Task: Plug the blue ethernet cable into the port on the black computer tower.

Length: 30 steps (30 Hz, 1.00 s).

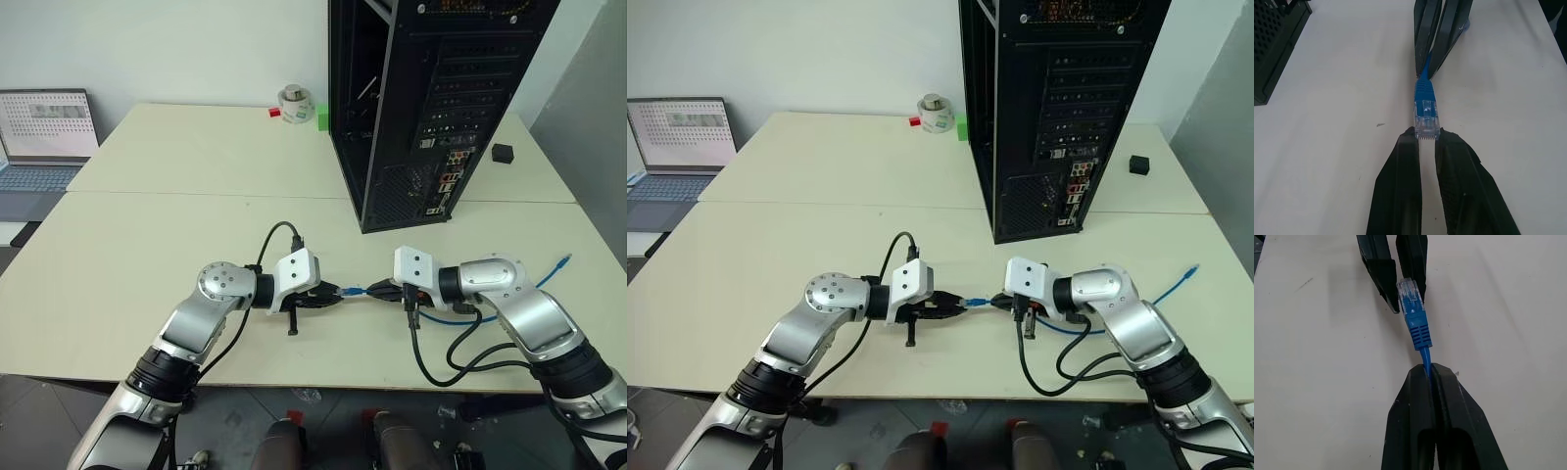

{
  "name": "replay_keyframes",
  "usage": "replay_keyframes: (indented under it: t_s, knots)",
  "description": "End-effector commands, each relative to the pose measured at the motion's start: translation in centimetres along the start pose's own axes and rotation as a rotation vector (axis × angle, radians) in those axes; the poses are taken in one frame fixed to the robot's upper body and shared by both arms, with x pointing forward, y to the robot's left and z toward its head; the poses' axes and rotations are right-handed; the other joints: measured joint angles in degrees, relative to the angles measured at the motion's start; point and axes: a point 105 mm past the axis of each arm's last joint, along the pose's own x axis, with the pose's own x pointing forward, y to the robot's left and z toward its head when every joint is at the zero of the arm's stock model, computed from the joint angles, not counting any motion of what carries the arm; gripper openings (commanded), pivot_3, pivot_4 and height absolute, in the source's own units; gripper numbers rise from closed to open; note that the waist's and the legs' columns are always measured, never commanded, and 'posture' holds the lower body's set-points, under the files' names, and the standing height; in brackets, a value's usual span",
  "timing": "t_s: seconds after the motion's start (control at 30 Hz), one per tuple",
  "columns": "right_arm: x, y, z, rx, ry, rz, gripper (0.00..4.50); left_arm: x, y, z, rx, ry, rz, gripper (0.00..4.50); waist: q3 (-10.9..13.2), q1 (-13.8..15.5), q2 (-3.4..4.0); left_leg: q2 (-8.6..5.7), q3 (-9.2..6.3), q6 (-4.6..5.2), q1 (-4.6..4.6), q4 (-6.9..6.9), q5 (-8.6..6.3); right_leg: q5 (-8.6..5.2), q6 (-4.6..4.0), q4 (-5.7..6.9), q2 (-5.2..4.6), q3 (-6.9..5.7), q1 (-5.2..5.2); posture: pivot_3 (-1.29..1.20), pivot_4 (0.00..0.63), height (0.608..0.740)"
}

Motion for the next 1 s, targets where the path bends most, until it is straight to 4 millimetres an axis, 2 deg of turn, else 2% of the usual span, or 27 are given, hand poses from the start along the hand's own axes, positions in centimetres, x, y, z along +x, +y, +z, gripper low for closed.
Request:
replay_keyframes:
  t_s: [0.03, 0.13, 0.23, 0.5, 0.63, 0.8, 0.9, 1.0]
  knots:
    - [-0.1, 0.0, 1.3, -0.058, -0.021, -0.001, 0.0, 0.2, -0.6, 0.6, 0.05, -0.022, -0.028, 0.2, 0.0, 0.0, 0.0, 0.0, 0.0, 0.0, 0.0, 0.0, 0.0, 0.0, 0.0, 0.0, 0.0, 0.0, 0.0, 0.0, 0.15, 0.74]
    - [-0.2, 0.0, 1.5, -0.046, -0.026, 0.008, 0.0, 0.2, -0.6, 0.7, 0.053, -0.028, -0.027, 0.2, 0.0, 0.0, 0.0, 0.0, -0.01, 0.0, 0.0, 0.0, 0.0, 0.0, 0.0, 0.0, 0.0, 0.0, 0.0, 0.0, 0.15, 0.74]
    - [-0.5, -0.1, 1.7, -0.037, -0.037, 0.014, 0.58, 0.2, -0.6, 0.6, 0.06, -0.029, -0.026, 0.19, 0.0, 0.0, 0.0, 0.0, -0.01, 0.0, -0.01, 0.0, 0.0, 0.0, 0.0, 0.0, 0.0, -0.01, 0.0, 0.0, 0.15, 0.74]
    - [-0.7, -0.2, 1.4, -0.034, -0.028, 0.008, 2.59, 0.1, -0.8, 0.0, 0.071, -0.022, -0.031, 0.19, 0.0, 0.0, 0.0, 0.0, -0.02, 0.0, 0.0, 0.0, 0.0, 0.0, 0.0, 0.0, 0.0, -0.01, 0.0, 0.0, 0.15, 0.74]
    - [-0.8, 0.0, 1.3, -0.024, -0.027, 0.013, 3.4, 0.0, -0.8, -0.2, 0.073, -0.016, -0.028, 0.19, 0.0, 0.0, 0.0, 0.0, -0.01, 0.0, 0.0, 0.0, 0.0, 0.0, 0.0, 0.0, 0.0, -0.01, 0.0, 0.0, 0.15, 0.74]
    - [-1.4, 1.3, 2.1, 0.161, -0.118, 0.074, 4.5, -0.2, -0.5, 0.0, 0.111, -0.042, 0.002, 0.19, 0.0, 0.01, 0.0, 0.0, -0.03, 0.0, -0.01, 0.0, 0.0, 0.0, 0.0, -0.01, 0.0, -0.02, 0.0, 0.0, 0.15, 0.74]
    - [-2.1, 1.3, 2.1, 0.318, -0.186, 0.09, 4.5, -0.5, -0.5, 0.9, 0.245, -0.112, 0.031, 0.19, 0.0, 0.04, 0.0, 0.0, -0.07, 0.0, -0.02, 0.0, 0.0, 0.0, -0.01, -0.01, -0.02, -0.04, 0.01, 0.0, 0.15, 0.74]
    - [-2.7, 1.0, 2.4, 0.425, -0.243, 0.097, 4.5, -0.9, -0.5, 0.8, 0.416, -0.115, 0.05, 0.19, 0.0, 0.02, 0.0, 0.0, -0.05, 0.0, -0.01, 0.0, 0.0, 0.01, -0.01, -0.01, -0.05, -0.03, 0.01, 0.0, 0.15, 0.74]
